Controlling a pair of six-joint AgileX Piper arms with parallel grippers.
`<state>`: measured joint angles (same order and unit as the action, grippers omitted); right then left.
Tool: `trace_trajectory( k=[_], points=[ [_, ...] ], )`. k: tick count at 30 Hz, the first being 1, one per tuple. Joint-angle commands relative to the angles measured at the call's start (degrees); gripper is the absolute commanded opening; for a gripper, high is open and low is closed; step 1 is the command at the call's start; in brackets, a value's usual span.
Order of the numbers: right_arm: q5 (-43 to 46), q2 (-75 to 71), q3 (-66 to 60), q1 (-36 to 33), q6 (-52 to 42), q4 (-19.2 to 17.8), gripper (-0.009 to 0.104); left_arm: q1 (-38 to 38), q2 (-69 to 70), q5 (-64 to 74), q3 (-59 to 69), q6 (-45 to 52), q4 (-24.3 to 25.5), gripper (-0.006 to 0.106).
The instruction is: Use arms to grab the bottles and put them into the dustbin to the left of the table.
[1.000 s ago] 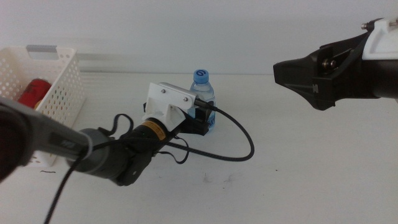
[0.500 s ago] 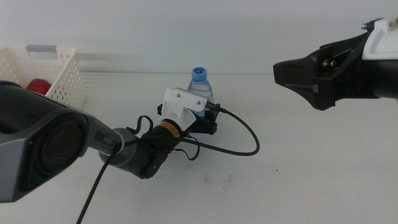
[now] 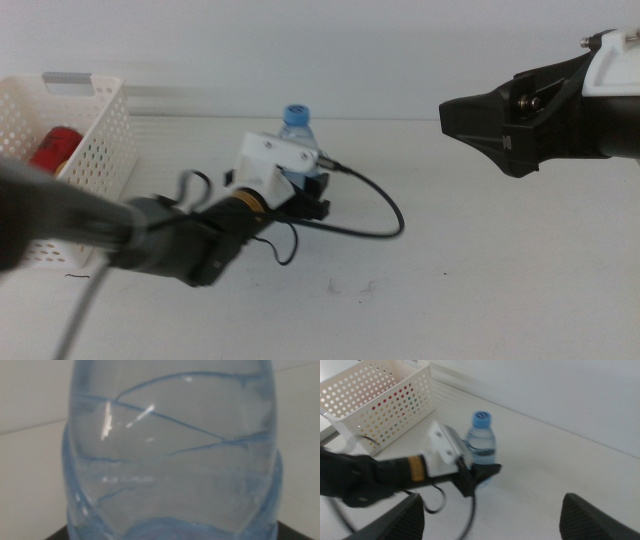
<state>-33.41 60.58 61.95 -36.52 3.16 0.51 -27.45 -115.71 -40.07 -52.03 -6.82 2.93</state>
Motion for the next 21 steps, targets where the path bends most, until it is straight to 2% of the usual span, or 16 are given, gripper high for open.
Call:
trace_trajectory(
  k=[1,5,8,10,12,15,21],
  points=[
    [0.4,-0.3,-0.1,-0.1,-0.1,-0.1,0.093,0.2,9.1,4.8,2.4,-0.5,-2.4,-0.002],
    [0.4,-0.3,-0.1,-0.1,-0.1,-0.1,0.093,0.9,21.9,30.6,2.0,-0.6,-4.6,-0.002],
    [0.4,-0.3,-0.1,-0.1,-0.1,-0.1,0.093,2.9,29.8,47.5,-0.9,-0.6,-2.9,-0.002],
    [0.4,-0.3,-0.1,-0.1,-0.1,-0.1,0.093,5.5,33.0,57.4,-4.7,-0.6,0.5,-0.002],
    [0.4,-0.3,-0.1,-0.1,-0.1,-0.1,0.093,8.9,33.9,66.2,-10.1,-0.3,2.7,-0.002],
    [0.4,-0.3,-0.1,-0.1,-0.1,-0.1,0.093,15.4,32.9,78.0,-18.6,5.1,4.7,-0.002],
    [0.4,-0.3,-0.1,-0.1,-0.1,-0.1,0.093,30.0,26.1,91.0,-33.4,16.9,1.4,-0.002]
  ],
)
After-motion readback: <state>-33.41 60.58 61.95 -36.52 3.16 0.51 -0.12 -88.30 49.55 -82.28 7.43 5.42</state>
